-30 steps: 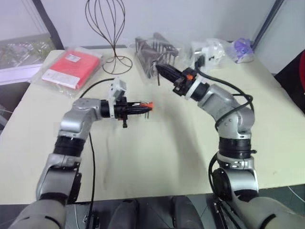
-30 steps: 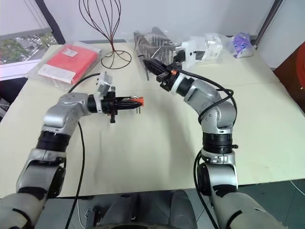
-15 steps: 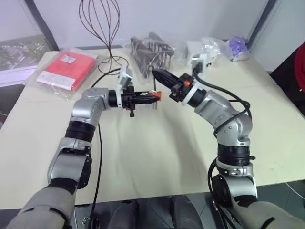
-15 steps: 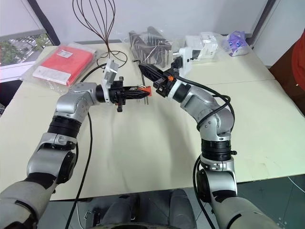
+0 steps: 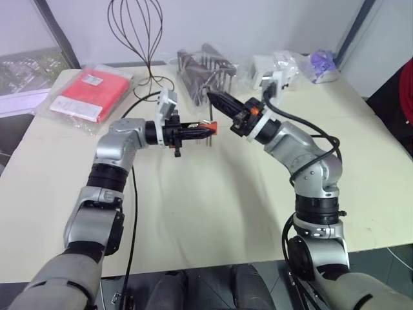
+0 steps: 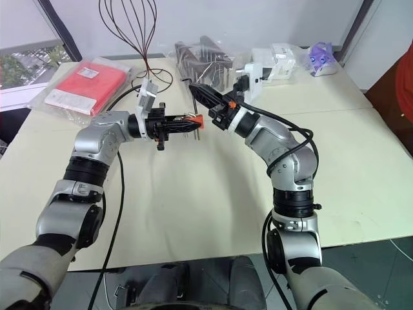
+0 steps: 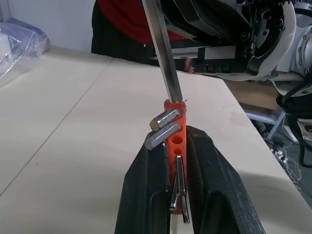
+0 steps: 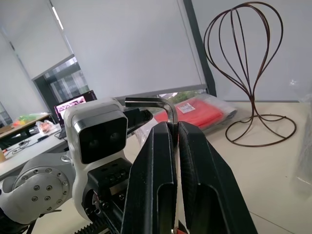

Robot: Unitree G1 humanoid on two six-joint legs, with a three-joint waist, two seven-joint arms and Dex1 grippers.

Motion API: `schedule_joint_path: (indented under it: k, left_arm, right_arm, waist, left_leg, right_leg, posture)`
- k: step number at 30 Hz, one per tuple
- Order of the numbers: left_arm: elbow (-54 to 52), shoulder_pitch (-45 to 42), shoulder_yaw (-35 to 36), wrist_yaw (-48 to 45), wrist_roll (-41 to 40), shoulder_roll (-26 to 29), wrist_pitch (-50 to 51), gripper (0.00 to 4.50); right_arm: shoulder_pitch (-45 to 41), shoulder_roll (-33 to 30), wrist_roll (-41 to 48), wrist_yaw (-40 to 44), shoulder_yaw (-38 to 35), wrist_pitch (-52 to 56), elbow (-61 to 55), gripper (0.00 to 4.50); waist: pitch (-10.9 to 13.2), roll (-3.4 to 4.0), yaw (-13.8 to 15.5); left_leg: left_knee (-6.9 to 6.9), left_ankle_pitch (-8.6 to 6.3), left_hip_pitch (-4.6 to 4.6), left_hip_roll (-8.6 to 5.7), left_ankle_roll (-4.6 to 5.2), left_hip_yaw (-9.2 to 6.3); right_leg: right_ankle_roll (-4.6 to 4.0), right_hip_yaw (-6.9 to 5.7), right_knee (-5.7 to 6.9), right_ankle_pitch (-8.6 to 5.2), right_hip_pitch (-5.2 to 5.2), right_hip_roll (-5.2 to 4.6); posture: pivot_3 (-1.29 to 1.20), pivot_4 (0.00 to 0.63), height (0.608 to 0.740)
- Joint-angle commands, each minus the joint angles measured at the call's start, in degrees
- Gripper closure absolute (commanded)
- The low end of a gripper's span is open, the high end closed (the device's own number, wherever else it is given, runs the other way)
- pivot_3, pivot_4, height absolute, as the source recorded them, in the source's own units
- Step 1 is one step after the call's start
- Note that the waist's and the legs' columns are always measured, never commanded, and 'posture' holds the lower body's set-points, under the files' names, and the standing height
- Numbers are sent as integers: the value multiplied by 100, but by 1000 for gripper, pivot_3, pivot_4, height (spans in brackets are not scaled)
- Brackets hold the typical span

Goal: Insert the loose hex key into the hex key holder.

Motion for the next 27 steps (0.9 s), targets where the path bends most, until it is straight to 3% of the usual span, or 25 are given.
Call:
schedule_joint_path:
  k: [1,27]
  left_arm:
    - [-134,-140,186,-19,-105,57,-13,4500]
    - [49,-221,292,151,-39,61,-42,4500]
  right_arm:
    - [-16,-35,77,11,-21,-163,-53,4481]
    - [195,-136,76,18,96,-370,96,4481]
  waist:
    - [0,0,1]
    - [0,0,0]
  left_leg:
    - [0,0,0,0,0,0]
    - [0,0,0,0,0,0]
  right_leg:
    - [0,0,0,0,0,0]
    - [0,0,0,0,0,0]
  posture:
    - [0,150,740]
    - [0,150,740]
